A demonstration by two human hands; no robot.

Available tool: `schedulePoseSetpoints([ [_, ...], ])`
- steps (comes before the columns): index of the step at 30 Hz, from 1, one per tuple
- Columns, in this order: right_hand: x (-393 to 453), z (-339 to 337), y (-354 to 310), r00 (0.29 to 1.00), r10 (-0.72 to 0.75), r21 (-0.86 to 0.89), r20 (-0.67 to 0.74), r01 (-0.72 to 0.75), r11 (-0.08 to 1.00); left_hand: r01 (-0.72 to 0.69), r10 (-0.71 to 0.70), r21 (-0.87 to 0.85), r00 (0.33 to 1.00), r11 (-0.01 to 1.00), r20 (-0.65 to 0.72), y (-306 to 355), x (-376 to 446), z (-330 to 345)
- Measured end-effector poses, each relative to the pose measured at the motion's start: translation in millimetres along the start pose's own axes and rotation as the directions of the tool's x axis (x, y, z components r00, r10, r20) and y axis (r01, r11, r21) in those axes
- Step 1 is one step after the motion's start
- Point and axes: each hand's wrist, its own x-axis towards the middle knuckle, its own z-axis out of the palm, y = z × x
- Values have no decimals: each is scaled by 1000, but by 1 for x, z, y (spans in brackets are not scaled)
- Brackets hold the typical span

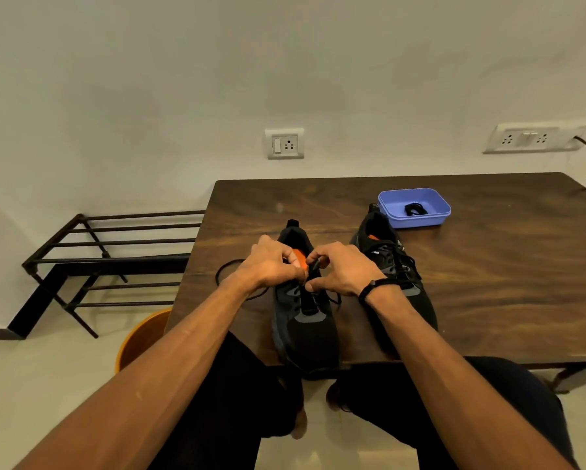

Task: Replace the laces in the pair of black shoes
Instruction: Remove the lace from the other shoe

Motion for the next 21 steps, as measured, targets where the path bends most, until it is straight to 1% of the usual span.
schedulePoseSetpoints([
  [1, 0, 0, 0, 1000, 12, -5, -14, -12, 1000, 6, -9, -41, 997, 999, -83, 0, 0, -1],
  [3, 1, 0, 1, 998, 34, -11, -44, -34, 999, 43, -62, -84, 968, 996, -241, -4, 1, -3],
  [4, 1, 0, 1, 998, 35, -11, -56, -35, 999, 63, -86, -86, 955, 994, -285, -6, 0, -4],
  [5, 0, 1, 1, 997, 30, -11, -68, -31, 999, 85, -101, -67, 949, 994, -298, -7, -2, -4],
  [7, -1, 3, -1, 996, 18, -11, -85, -19, 1000, 91, -87, 1, 958, 996, -273, -11, -2, -2],
  [8, -1, 4, -3, 996, 12, -15, -92, -13, 1000, 54, -43, 39, 969, 998, -241, -12, -2, -1],
  [10, -2, 6, -4, 995, 4, -23, -97, -6, 1000, -94, 121, 153, 977, 984, -174, -10, 0, 0],
  [12, -2, 6, -4, 996, -7, -19, -94, 5, 1000, -202, 231, 269, 970, 942, -80, -7, 2, 3],
  [14, -2, 5, -3, 996, -17, -13, -90, 15, 1000, -230, 250, 334, 968, 914, -16, -5, 4, 8],
  [19, -1, 6, -4, 996, -16, -9, -87, 15, 1000, -204, 226, 374, 974, 905, -17, 0, 4, 8],
  [21, 0, 6, -3, 996, -15, -13, -84, 14, 1000, -189, 218, 374, 975, 908, -38, 2, 4, 7],
])
